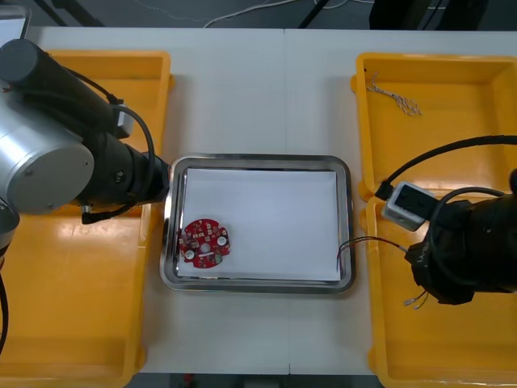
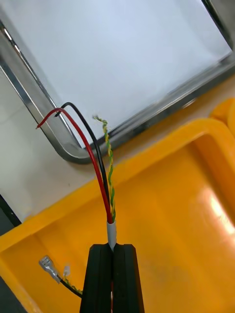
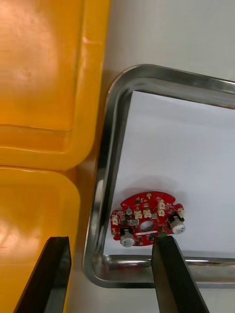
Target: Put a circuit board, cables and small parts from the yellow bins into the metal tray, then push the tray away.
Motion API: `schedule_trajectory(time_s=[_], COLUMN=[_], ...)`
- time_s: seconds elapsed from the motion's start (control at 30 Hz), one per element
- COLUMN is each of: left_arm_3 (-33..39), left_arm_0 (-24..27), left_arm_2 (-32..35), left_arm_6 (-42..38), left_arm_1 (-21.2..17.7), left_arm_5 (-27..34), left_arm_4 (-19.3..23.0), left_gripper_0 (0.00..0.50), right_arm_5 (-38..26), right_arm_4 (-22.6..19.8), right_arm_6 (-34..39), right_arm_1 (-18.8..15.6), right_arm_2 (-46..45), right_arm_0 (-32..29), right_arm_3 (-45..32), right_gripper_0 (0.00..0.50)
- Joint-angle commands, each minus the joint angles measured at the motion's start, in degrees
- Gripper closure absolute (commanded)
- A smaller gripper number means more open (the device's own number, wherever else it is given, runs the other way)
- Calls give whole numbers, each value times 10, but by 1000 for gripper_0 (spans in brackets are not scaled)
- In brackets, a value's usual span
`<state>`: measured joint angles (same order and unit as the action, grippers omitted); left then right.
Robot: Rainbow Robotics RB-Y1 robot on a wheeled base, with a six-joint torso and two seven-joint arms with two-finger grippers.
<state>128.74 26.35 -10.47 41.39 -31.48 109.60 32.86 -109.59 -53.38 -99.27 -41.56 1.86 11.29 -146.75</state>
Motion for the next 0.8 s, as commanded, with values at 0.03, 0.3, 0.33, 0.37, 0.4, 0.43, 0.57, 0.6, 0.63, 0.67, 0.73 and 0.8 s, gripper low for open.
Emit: schedule_trajectory(time_s=[0.03, 0.3, 0.33, 0.37, 0.4, 0.43, 0.57, 0.6, 0.63, 0.67, 0.73, 0.8], left_arm_3=[15, -22, -30, -38, -42, -51, -79, -89, -101, -111, -125, -137], left_arm_0=[20, 20, 20, 20, 20, 21, 21, 23, 26, 28, 35, 44], left_arm_2=[39, 89, 97, 102, 105, 108, 114, 116, 119, 120, 121, 121], left_arm_6=[-24, 29, 39, 46, 50, 58, 80, 88, 95, 102, 107, 109], left_arm_1=[-41, -63, -66, -68, -68, -71, -75, -76, -77, -77, -77, -77], left_arm_5=[4, 4, 4, 4, 4, 4, 4, 4, 4, 4, 4, 3], left_arm_4=[16, 27, 27, 26, 26, 22, 11, 8, 5, 3, -3, -6], left_gripper_0=[17, 17, 17, 19, 18, 18, 17, 18, 18, 16, 18, 18], right_arm_5=[-3, -3, -3, -3, -3, -3, -2, 1, 5, 13, 27, 45], right_arm_4=[28, 51, 52, 56, 57, 63, 79, 85, 90, 94, 101, 110], right_arm_6=[-2, -4, -6, -8, -8, -11, -20, -24, -28, -31, -37, -55], right_arm_1=[-4, 32, 44, 54, 59, 70, 97, 102, 105, 109, 112, 113], right_arm_2=[91, 206, 218, 228, 233, 244, 279, 291, 304, 316, 331, 344], right_arm_0=[72, 169, 184, 194, 199, 210, 243, 256, 268, 278, 291, 298], right_arm_3=[-16, 39, 58, 72, 80, 96, 139, 152, 164, 176, 192, 207], right_gripper_0=[500, 500, 500, 500, 500, 500, 500, 500, 500, 500, 500, 500])
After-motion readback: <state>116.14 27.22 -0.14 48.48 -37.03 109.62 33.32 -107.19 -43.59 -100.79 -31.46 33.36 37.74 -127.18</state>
